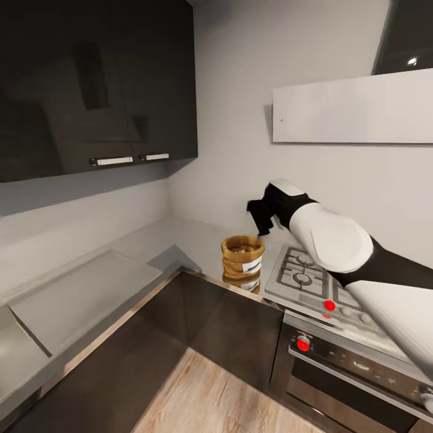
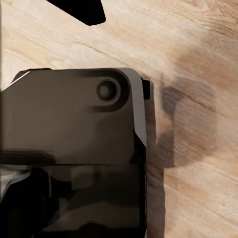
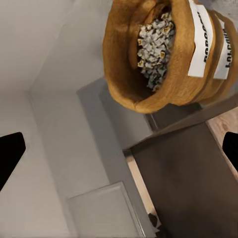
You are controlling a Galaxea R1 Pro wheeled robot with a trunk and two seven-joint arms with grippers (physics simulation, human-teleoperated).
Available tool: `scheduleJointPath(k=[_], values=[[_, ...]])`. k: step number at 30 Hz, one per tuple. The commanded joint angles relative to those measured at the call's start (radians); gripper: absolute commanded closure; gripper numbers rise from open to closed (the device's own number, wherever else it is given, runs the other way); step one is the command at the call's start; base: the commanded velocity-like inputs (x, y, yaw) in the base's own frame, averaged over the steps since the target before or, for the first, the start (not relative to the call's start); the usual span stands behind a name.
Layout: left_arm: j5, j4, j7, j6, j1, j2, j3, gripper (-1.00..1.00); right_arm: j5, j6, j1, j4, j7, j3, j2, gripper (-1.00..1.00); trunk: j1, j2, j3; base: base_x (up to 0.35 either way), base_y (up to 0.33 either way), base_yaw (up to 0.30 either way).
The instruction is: In the kitchen, take the popcorn bag from the countertop, put it into the microwave, and heat it until the popcorn is cooked so the cooked popcorn ends up inside the bag.
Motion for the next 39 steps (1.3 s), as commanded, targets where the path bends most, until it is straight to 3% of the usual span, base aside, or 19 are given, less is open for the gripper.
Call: scheduleJointPath(k=[1, 20, 21, 24, 29, 39], values=[[0.0, 0.001, -0.001, -0.003, 0.0, 0.003, 0.0, -1.0, -0.003, 0.012, -0.005, -0.009, -0.006, 0.007, 0.0, -1.0, 0.0, -0.001, 0.0, 0.0, 0.0, 0.0], [0.0, 0.002, -0.001, -0.001, 0.0, 0.008, -0.002, -1.0, -0.009, 0.037, -0.102, -0.025, -0.097, 0.012, 0.0, -1.0, 0.0, -0.001, 0.0, 0.0, 0.0, 0.0], [0.0, 0.002, -0.001, -0.001, 0.0, 0.008, -0.002, -1.0, -0.012, 0.047, -0.104, -0.027, -0.375, 0.007, 0.0, -1.0, 0.0, -0.001, 0.0, 0.0, 0.0, 0.0], [-0.002, 0.002, -0.001, -0.001, 0.0, 0.008, -0.003, -1.0, -0.014, 0.053, -0.109, -0.027, -0.446, 0.002, 0.0, -1.0, 0.0, -0.001, 0.0, 0.0, 0.0, 0.0], [-0.003, 0.002, -0.001, -0.001, 0.0, 0.008, -0.003, -1.0, -0.014, 0.064, -0.104, -0.018, -0.476, 0.0, 0.0, -1.0, 0.0, -0.001, 0.0, 0.0, 0.0, 0.0], [-0.007, 0.003, -0.001, -0.001, 0.002, 0.008, -0.004, -1.0, -0.014, 0.079, -0.093, -0.003, -0.467, 0.0, 0.0, -1.0, 0.0, -0.001, 0.0, 0.0, 0.0, 0.0]])
